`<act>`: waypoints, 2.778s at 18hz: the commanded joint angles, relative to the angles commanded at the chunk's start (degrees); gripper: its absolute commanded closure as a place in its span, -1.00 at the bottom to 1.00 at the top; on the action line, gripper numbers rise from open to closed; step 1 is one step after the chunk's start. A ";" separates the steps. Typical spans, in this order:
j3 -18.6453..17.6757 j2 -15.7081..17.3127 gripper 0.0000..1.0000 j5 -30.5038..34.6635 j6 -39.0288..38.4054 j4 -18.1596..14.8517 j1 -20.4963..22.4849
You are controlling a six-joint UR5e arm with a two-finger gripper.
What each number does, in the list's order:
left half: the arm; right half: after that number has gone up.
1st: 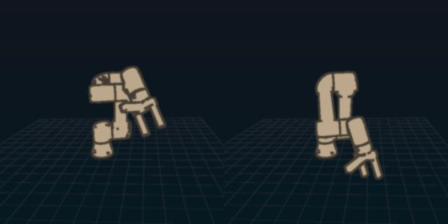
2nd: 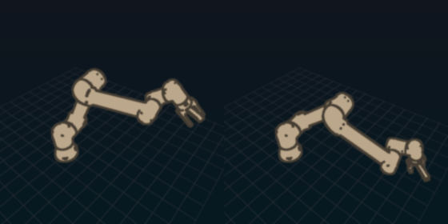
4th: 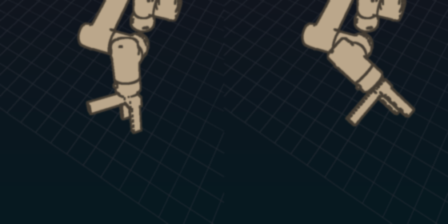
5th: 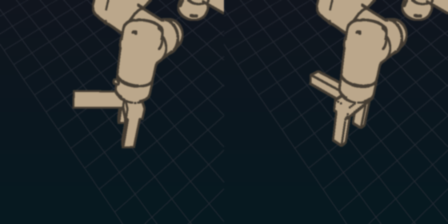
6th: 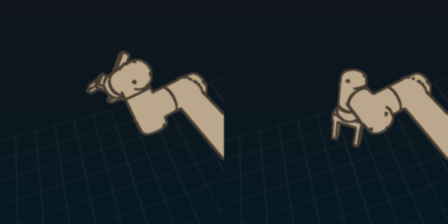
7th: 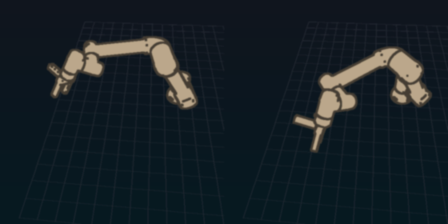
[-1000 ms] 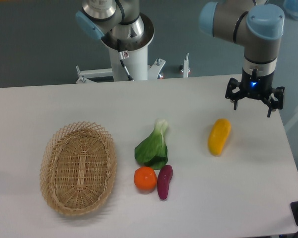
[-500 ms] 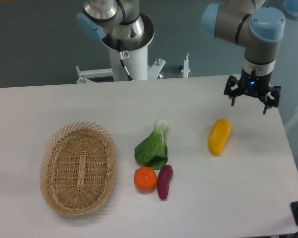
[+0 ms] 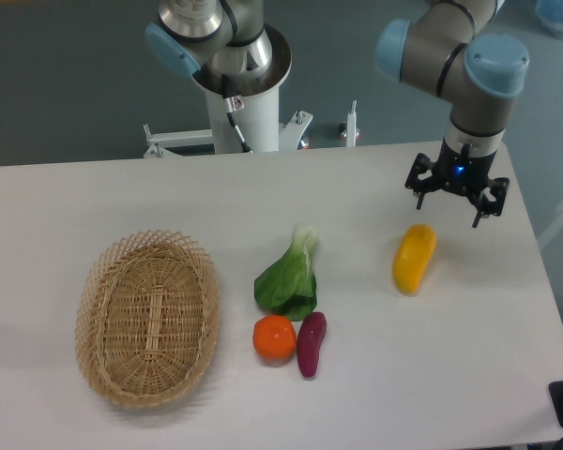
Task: Pick up the mango from the table
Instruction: 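Move the open gripper over the yellow mango and lower it, then close the gripper around the yellow mango, then lift the grasped mango up off the table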
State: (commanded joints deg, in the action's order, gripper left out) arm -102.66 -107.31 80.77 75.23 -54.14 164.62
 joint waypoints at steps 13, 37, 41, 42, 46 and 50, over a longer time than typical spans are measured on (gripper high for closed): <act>-3.95 -3.70 -1.00 0.62 0.70 6.41 -0.79; -4.04 -5.46 -0.15 3.96 0.18 8.53 -2.72; -3.17 -4.75 -0.04 2.47 0.09 8.53 -2.64; -3.08 -4.67 -0.01 2.11 -0.17 8.53 -2.72; -1.06 -2.83 0.05 -2.27 -3.23 8.61 -2.90; 0.26 -0.28 0.05 -7.72 -8.77 8.61 -3.60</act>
State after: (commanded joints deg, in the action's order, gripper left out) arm -102.39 -107.58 73.05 66.46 -45.53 161.02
